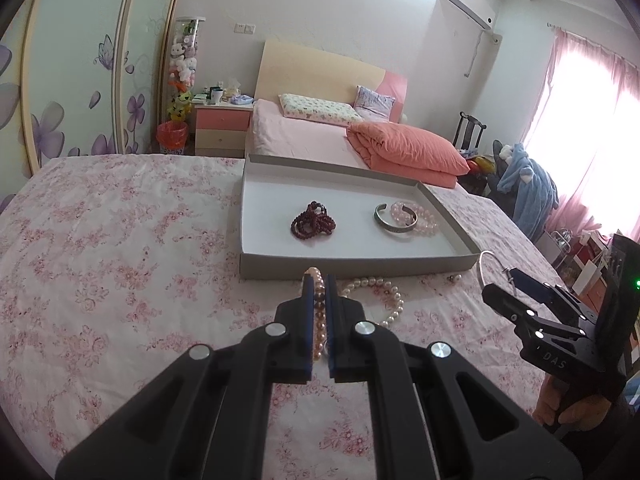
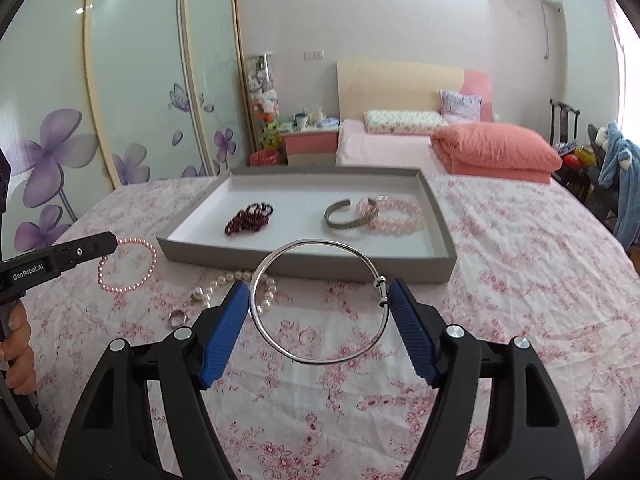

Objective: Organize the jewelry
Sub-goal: 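Close the left tool on the pink pearl bracelet while the right tool grasps and lifts the silver bangle, then carry the pink pearl bracelet and silver bangle over the gray tray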

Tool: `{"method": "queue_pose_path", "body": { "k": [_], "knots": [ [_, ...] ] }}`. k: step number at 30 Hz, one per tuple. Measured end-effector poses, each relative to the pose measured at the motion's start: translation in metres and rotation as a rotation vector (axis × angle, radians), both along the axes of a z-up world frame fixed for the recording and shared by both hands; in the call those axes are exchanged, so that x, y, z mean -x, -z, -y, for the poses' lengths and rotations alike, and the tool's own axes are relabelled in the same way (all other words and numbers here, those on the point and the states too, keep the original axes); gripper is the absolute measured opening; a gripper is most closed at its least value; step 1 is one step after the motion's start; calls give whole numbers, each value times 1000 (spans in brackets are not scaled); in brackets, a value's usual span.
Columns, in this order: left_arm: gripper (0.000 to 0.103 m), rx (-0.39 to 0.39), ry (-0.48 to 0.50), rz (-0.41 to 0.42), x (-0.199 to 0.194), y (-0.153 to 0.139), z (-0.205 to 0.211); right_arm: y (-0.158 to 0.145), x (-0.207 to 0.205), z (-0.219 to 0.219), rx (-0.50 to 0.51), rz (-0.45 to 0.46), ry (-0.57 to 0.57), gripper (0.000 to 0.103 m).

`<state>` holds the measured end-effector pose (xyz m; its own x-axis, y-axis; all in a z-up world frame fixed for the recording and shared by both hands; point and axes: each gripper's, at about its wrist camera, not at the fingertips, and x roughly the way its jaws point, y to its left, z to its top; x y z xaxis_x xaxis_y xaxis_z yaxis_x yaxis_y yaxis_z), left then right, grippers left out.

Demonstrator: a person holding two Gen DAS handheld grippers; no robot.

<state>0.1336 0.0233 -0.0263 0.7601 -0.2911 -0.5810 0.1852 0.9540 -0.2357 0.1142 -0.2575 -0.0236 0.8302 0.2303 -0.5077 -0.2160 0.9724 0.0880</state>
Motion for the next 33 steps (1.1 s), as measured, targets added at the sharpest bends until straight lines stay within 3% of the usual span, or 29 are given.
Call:
{"method": "queue_pose_path", "body": {
  "k": [8, 18, 33],
  "knots": [
    [6, -29, -21, 71, 6, -18, 11, -25, 11, -6, 48, 179, 51, 72],
    [6, -85, -48, 152, -8, -39, 38, -43, -6, -14, 95, 315, 102, 72],
    [6, -99, -106, 178, -52, -43, 49, -46, -45, -11, 93, 364, 163, 72]
  ]
}}
